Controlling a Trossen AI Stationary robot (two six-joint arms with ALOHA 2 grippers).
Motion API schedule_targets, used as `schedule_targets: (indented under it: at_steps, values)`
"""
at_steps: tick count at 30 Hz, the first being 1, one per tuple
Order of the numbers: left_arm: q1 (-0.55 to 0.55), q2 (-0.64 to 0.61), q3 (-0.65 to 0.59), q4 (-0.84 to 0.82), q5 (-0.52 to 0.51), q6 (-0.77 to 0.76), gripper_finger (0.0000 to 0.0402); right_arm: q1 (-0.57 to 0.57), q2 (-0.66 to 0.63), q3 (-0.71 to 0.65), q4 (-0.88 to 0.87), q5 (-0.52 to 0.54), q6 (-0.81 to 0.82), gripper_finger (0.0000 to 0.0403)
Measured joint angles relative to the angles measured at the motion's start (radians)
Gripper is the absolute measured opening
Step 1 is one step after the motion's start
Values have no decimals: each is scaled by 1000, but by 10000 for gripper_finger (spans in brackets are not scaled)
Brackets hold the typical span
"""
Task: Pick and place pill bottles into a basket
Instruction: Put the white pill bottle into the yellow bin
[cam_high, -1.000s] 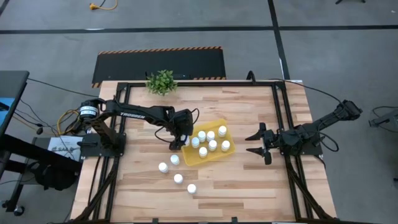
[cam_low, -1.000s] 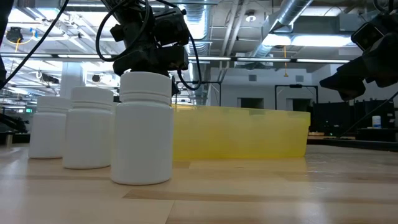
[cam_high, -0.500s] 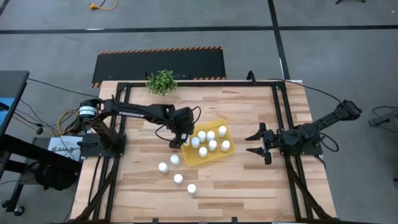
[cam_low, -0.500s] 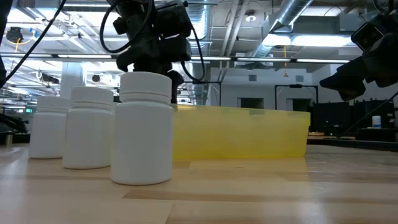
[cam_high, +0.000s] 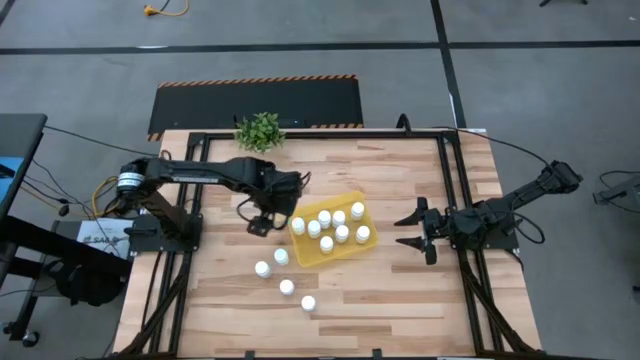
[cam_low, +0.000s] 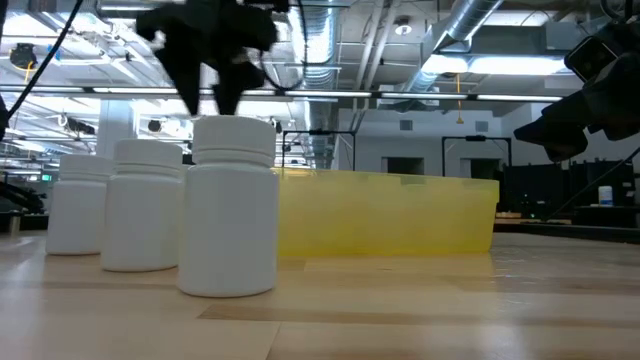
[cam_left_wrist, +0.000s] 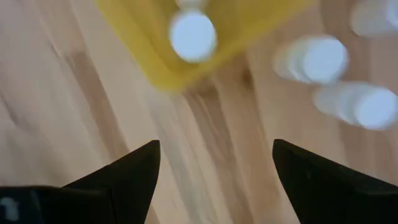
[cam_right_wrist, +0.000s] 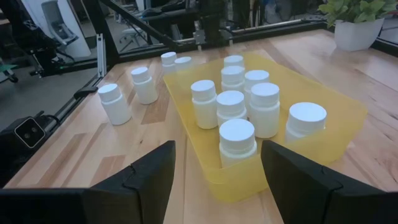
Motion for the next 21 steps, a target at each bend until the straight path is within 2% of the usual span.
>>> schedule_targets:
  at_steps: [5, 13, 21]
  values:
    - [-16, -127, -81, -112, 82, -57, 300, 0, 0, 0, -1, 0, 0, 230]
    - [-60, -346, -249, -124, 159, -98, 300, 0, 0, 0, 0, 0, 0, 230]
    - [-91, -400, -370, -87, 153, -118, 300, 0, 0, 0, -1, 0, 0, 230]
